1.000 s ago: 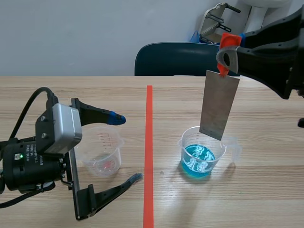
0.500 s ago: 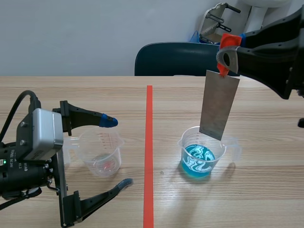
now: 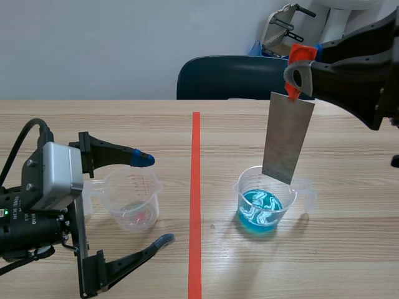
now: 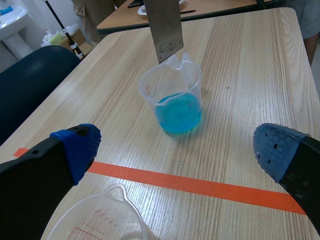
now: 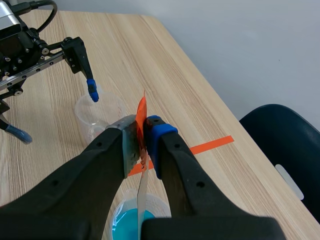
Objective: Do the redox reaction experiment
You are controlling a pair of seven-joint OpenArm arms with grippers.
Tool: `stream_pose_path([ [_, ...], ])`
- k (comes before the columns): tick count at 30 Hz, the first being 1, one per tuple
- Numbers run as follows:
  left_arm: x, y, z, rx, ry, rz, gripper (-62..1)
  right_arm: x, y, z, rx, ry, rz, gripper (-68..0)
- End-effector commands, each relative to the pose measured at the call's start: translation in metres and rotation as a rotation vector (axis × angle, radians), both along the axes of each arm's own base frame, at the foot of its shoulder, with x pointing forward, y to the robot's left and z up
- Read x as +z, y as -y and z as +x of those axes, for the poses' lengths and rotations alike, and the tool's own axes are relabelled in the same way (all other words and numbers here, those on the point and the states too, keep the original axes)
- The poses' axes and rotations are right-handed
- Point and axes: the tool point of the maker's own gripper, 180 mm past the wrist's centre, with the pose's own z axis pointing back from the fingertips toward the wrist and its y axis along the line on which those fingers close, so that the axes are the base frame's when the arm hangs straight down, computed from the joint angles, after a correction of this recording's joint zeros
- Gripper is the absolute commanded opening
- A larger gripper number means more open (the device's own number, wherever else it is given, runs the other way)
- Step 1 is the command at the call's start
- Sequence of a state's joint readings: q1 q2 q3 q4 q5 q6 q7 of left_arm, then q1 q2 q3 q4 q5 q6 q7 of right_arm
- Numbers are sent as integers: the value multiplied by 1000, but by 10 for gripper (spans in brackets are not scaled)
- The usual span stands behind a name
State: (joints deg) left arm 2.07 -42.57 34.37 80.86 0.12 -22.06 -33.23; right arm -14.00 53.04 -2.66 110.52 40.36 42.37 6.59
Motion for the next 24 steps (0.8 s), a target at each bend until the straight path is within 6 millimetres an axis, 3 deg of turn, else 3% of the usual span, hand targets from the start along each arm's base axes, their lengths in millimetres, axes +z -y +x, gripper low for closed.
stream_pose_path([
  [1,8,4,-1,-7,8,-34,14,11,-4,-3,26,24,21,-666],
  [24,7,4,-1,-4,5,-25,14,10,-6,-4,31,21,27,-666],
])
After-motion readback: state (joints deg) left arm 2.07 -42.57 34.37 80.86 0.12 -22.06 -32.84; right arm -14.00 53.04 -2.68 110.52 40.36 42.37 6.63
